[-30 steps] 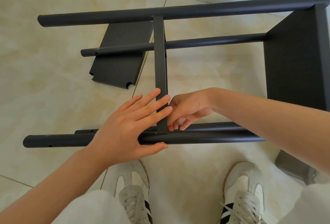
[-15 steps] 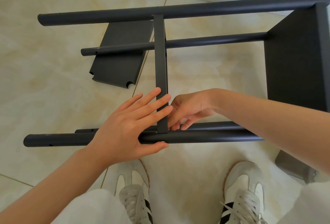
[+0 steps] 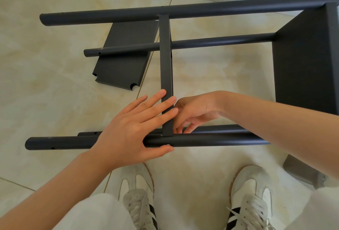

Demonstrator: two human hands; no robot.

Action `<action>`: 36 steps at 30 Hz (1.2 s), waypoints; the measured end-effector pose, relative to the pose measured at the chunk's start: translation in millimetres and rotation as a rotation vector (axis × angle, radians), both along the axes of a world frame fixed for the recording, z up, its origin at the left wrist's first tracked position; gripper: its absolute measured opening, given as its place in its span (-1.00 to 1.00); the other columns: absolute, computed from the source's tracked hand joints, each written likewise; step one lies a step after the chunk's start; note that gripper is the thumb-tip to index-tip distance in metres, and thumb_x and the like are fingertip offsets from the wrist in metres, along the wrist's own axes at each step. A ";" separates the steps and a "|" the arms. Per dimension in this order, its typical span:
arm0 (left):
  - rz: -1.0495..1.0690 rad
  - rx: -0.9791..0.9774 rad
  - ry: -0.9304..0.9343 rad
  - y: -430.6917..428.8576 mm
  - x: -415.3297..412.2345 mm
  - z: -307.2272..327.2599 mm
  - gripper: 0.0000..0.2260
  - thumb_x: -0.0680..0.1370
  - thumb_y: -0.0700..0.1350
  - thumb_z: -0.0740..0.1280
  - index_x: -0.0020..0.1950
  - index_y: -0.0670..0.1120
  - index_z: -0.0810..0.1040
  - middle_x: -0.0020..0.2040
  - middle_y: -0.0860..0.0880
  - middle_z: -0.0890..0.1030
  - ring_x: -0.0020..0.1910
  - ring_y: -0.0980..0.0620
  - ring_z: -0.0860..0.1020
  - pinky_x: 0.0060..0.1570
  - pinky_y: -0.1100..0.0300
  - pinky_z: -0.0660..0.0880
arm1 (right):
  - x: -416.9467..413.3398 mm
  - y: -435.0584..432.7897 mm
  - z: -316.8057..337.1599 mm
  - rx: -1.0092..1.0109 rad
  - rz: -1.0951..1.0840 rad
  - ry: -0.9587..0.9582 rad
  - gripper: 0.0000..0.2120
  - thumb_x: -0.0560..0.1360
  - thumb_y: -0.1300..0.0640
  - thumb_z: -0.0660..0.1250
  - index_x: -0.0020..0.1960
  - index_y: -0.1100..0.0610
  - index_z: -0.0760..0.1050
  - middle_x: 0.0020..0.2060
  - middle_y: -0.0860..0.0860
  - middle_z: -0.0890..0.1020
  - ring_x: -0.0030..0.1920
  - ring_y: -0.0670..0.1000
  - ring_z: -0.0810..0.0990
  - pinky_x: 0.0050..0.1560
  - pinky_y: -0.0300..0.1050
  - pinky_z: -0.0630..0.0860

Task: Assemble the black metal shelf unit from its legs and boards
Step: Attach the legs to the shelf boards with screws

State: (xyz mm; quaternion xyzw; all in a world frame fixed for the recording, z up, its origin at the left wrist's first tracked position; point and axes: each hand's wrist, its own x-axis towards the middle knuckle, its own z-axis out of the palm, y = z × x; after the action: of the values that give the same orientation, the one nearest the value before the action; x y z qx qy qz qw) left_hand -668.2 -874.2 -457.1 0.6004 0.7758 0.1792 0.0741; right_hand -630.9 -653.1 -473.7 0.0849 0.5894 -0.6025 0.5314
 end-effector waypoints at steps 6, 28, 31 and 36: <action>0.001 0.002 0.000 0.5 -0.9 -0.5 -0.35 0.54 0.27 0.31 0.53 -0.03 0.34 0.57 -0.01 0.29 0.60 -0.02 0.16 0.53 -0.06 0.22 | 0.2 -2.3 3.1 0.043 0.040 0.006 -0.84 0.58 0.21 0.28 0.10 0.25 0.58 -0.20 0.05 0.62 -0.06 0.08 0.54 0.36 0.20 0.43; -0.001 -0.009 0.001 -0.3 -0.4 -0.9 -0.35 0.55 0.28 0.30 0.54 -0.04 0.34 0.58 -0.01 0.28 0.61 -0.01 0.15 0.54 -0.04 0.21 | 1.5 -5.5 5.9 -0.012 -0.018 -0.003 -0.83 0.57 0.28 0.26 0.08 0.26 0.59 -0.14 0.13 0.63 -0.09 0.09 0.56 0.31 0.17 0.44; -0.003 -0.002 0.002 0.0 -0.2 -0.3 -0.34 0.54 0.27 0.31 0.54 -0.04 0.32 0.58 -0.02 0.29 0.60 -0.02 0.16 0.53 -0.04 0.22 | 1.9 -8.7 7.0 -0.005 0.000 -0.018 -0.68 0.60 0.27 0.22 0.32 0.33 0.46 0.05 0.24 0.57 0.03 0.17 0.54 0.34 0.25 0.44; -0.011 -0.014 0.012 -0.2 0.7 0.8 -0.33 0.54 0.27 0.30 0.55 -0.04 0.32 0.58 -0.02 0.28 0.61 -0.02 0.15 0.52 -0.02 0.24 | 11.1 -2.1 7.2 0.008 -0.027 0.051 -0.81 0.59 0.21 0.28 0.13 0.22 0.61 -0.10 0.11 0.66 -0.07 0.07 0.63 0.30 0.18 0.50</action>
State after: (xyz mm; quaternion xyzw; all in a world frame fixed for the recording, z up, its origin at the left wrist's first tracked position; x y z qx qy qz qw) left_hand -667.5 -874.3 -456.4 0.6051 0.7743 0.1699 0.0745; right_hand -619.8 -655.1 -466.5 0.0798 0.6037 -0.6095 0.5076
